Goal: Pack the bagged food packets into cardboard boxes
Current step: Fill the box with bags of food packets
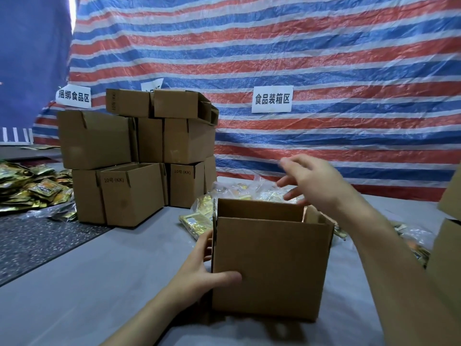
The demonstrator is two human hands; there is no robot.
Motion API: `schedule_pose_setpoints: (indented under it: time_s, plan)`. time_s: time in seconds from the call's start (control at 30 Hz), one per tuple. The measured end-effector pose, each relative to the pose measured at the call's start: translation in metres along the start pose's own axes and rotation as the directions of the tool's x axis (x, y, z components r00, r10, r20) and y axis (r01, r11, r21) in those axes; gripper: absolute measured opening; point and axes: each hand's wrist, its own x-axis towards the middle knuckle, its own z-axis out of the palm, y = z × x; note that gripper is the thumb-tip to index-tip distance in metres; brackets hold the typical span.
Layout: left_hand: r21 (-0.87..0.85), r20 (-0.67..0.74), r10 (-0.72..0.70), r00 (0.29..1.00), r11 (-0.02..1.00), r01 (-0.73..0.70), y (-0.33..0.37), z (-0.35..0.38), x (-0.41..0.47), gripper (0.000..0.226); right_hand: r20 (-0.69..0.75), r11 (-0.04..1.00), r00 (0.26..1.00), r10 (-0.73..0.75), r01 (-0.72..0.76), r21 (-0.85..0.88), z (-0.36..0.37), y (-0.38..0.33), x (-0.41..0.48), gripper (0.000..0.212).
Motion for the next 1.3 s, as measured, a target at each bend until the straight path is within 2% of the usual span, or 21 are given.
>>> schedule_pose_setpoints:
  time_s: [0.07, 0.13, 0.3, 0.4, 0.5, 0.57, 0.63, 0.7, 0.73, 0.77, 0.83, 0.9, 1.1, 1.2, 1.3]
  plan:
    - [-0.057, -0.005, -0.031, 0.999, 0.998, 0.031, -0.001, -0.001, 0.003, 0.108, -0.134, 0.999, 0.990, 0.036, -0.034, 0.017, -0.010, 0.013, 0.005, 0.018]
    - [-0.118, -0.002, -0.048, 0.999, 0.992, 0.047, -0.002, -0.003, 0.006, 0.101, -0.158, 0.990, 0.979, 0.129, -0.135, -0.031, -0.019, 0.035, 0.011, 0.024]
    - [-0.263, -0.023, -0.066, 0.998, 0.963, 0.058, -0.004, -0.009, 0.010, 0.092, -0.101, 0.900, 0.911, 0.400, -0.411, -0.143, -0.024, 0.098, 0.021, 0.031]
    - [-0.274, -0.026, -0.055, 0.998, 0.961, 0.046, -0.004, -0.009, 0.010, 0.092, -0.043, 0.809, 0.822, 0.567, -0.566, -0.155, -0.009, 0.129, 0.020, 0.025]
    - [-0.265, -0.020, -0.053, 0.998, 0.963, 0.045, -0.004, -0.009, 0.010, 0.093, 0.075, 0.707, 0.704, 0.707, -0.698, -0.114, 0.014, 0.157, 0.015, 0.022]
    - [-0.262, -0.014, -0.057, 0.998, 0.964, 0.051, -0.004, -0.009, 0.009, 0.094, 0.088, 0.686, 0.681, 0.727, -0.716, -0.130, 0.025, 0.166, 0.011, 0.010]
    - [-0.251, -0.013, -0.060, 0.998, 0.966, 0.055, -0.004, -0.009, 0.009, 0.095, 0.096, 0.677, 0.672, 0.735, -0.718, -0.159, 0.026, 0.171, 0.012, 0.024]
    - [-0.241, -0.016, -0.059, 0.998, 0.969, 0.053, -0.003, -0.009, 0.009, 0.097, 0.141, 0.659, 0.643, 0.752, -0.737, -0.152, 0.023, 0.173, 0.013, 0.048]
    - [-0.239, -0.018, -0.056, 0.998, 0.970, 0.050, -0.003, -0.009, 0.009, 0.097, 0.139, 0.658, 0.643, 0.753, -0.740, -0.141, 0.021, 0.174, 0.014, 0.053]
    - [-0.239, -0.019, -0.053, 0.998, 0.970, 0.047, -0.002, -0.008, 0.008, 0.097, 0.126, 0.656, 0.644, 0.754, -0.745, -0.122, 0.018, 0.175, 0.014, 0.047]
    - [-0.243, -0.021, -0.046, 0.999, 0.969, 0.039, -0.002, -0.007, 0.008, 0.095, 0.089, 0.659, 0.653, 0.752, -0.748, -0.078, 0.014, 0.173, 0.014, 0.024]
    - [-0.246, -0.018, -0.039, 0.999, 0.969, 0.033, -0.001, -0.006, 0.007, 0.094, 0.060, 0.679, 0.677, 0.734, -0.734, -0.029, 0.012, 0.170, 0.016, 0.013]
    - [-0.238, -0.019, -0.039, 0.999, 0.971, 0.033, -0.001, -0.006, 0.007, 0.093, 0.027, 0.737, 0.756, 0.655, -0.646, 0.199, 0.000, 0.158, 0.027, 0.021]
    - [-0.237, -0.021, -0.034, 0.999, 0.971, 0.028, -0.001, -0.005, 0.006, 0.092, 0.012, 0.742, 0.755, 0.655, -0.647, 0.179, -0.004, 0.159, 0.026, 0.014]
    - [-0.234, -0.022, -0.033, 0.999, 0.972, 0.027, -0.001, -0.004, 0.006, 0.091, 0.031, 0.712, 0.717, 0.696, -0.696, 0.090, 0.001, 0.169, 0.019, 0.007]
